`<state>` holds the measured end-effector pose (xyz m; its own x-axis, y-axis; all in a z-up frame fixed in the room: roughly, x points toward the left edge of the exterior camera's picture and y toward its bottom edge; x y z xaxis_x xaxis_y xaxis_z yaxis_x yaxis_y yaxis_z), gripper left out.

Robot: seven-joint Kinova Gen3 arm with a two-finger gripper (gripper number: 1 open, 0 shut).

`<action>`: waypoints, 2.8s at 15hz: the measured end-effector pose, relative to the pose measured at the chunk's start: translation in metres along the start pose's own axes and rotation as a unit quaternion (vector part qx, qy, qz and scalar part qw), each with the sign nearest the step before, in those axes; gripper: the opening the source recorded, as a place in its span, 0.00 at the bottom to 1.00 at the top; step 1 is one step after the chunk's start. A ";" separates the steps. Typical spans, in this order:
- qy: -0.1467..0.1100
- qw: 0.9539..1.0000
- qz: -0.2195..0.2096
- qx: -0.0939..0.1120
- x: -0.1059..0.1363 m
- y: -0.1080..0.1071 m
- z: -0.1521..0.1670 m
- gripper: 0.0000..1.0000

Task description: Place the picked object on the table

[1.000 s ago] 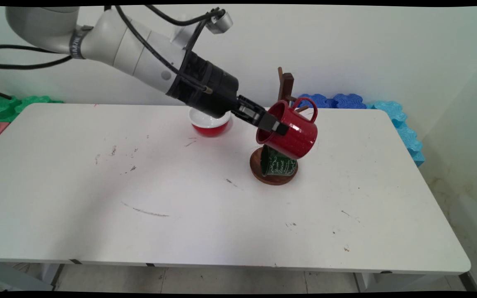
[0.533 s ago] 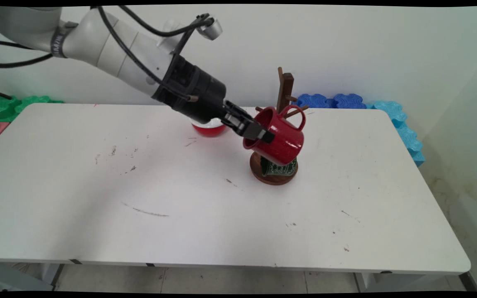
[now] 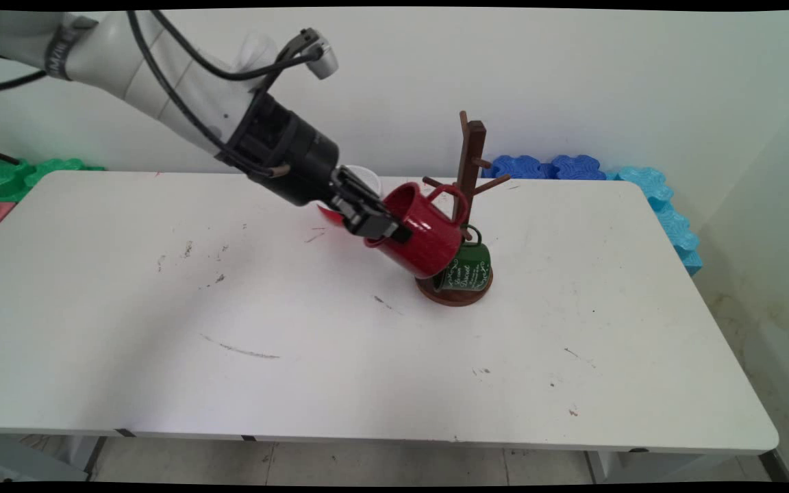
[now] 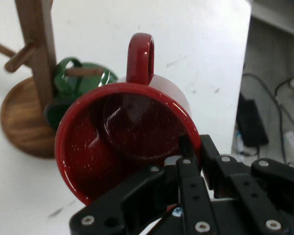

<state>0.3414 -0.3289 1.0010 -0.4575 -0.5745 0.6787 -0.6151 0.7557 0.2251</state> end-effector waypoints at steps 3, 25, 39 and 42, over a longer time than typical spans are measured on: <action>-0.018 1.000 0.018 0.011 -0.005 -0.006 -0.010 0.00; -0.136 0.971 0.169 0.098 -0.066 -0.073 -0.022 0.00; -0.174 0.942 0.249 0.140 -0.098 -0.107 0.028 0.00; -0.179 0.938 0.261 0.143 -0.104 -0.111 0.037 0.00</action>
<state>0.4330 -0.3648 0.8798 -0.8987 -0.2571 0.3554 -0.3712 0.8774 -0.3038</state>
